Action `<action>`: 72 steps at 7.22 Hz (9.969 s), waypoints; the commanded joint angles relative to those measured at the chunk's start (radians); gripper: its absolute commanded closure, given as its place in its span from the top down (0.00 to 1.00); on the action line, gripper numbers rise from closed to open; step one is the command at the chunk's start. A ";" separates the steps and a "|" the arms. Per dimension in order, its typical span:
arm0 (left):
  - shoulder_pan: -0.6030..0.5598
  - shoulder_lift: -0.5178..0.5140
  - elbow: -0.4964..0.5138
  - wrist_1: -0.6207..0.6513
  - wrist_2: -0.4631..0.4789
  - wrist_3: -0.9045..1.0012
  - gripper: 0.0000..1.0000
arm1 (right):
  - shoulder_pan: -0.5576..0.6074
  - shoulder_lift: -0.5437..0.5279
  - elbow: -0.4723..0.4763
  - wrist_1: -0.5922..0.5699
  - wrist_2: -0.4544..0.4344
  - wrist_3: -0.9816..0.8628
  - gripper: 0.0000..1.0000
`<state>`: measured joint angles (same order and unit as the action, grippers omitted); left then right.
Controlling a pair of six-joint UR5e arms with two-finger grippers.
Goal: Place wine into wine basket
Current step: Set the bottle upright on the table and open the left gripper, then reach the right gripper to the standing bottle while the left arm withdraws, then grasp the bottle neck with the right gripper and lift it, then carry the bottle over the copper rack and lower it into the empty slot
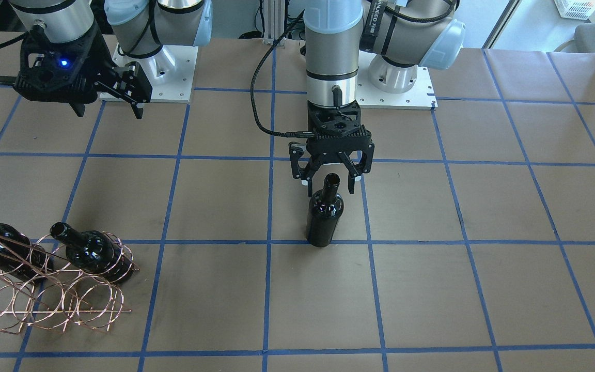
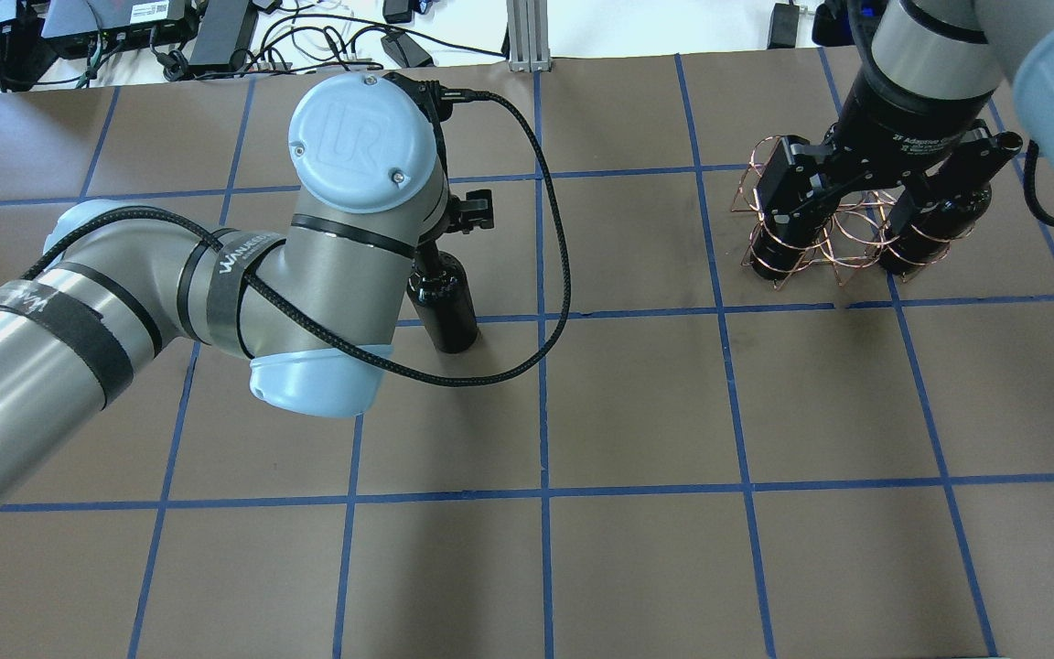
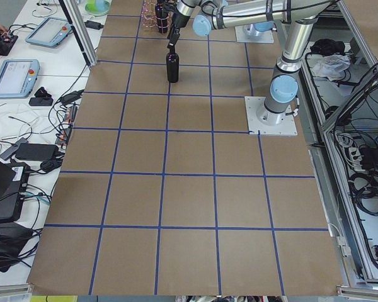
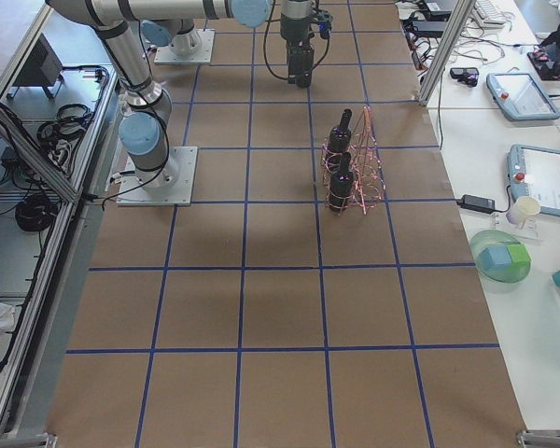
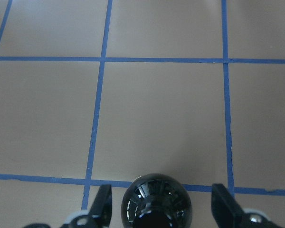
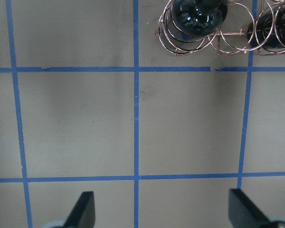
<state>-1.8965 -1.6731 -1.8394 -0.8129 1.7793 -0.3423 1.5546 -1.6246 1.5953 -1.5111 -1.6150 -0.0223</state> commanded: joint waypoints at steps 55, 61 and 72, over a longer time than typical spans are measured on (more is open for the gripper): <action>0.200 0.119 0.287 -0.715 -0.195 0.121 1.00 | -0.215 0.112 -0.275 0.097 -0.103 -0.712 0.00; 0.215 0.127 0.282 -0.710 -0.153 0.161 1.00 | -0.228 0.233 -0.270 -0.081 -0.013 -0.719 0.00; 0.212 0.131 0.272 -0.666 -0.149 0.160 1.00 | -0.243 0.287 -0.219 -0.159 0.038 -0.677 0.00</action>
<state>-1.6843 -1.5419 -1.5666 -1.4776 1.6305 -0.1820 1.3117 -1.3502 1.3760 -1.6679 -1.5829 -0.7058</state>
